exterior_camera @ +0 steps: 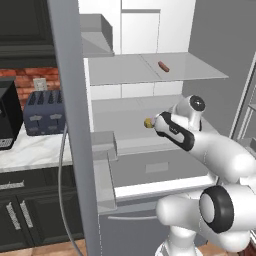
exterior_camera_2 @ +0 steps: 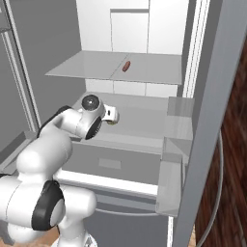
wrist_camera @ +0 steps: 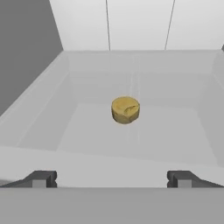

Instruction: Retrieve the sausage and cheese from the fridge and place them on the cutting board on the counter.

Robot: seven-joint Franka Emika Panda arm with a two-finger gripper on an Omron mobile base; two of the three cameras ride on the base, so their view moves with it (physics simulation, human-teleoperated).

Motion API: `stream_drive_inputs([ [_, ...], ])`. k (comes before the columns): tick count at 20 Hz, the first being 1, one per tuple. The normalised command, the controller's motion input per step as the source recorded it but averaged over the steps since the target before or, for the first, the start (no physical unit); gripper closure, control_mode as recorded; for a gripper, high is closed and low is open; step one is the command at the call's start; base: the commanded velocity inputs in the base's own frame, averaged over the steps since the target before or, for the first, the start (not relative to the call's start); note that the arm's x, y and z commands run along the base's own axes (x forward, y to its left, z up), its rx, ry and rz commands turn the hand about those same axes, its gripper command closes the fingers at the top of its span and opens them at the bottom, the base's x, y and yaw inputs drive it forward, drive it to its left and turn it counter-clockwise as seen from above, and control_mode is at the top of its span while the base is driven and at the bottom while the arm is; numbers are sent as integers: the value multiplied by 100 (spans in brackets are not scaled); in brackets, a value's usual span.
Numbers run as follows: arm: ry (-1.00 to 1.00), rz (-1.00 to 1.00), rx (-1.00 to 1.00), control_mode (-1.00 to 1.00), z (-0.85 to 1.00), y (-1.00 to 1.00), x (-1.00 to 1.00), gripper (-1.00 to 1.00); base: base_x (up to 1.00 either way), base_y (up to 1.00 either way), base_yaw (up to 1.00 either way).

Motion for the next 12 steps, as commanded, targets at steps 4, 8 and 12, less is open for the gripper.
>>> stream_drive_inputs([
  [4, 0, -2, 0, -100, -24, 10, 17, -100, 0, 0, 0],
  [8, 0, -2, 0, -100, -9, 8, 29, -100, 0, 0, 0],
  [12, 0, -1, 0, -100, -1, 3, 27, -100, 0, 0, 0],
])
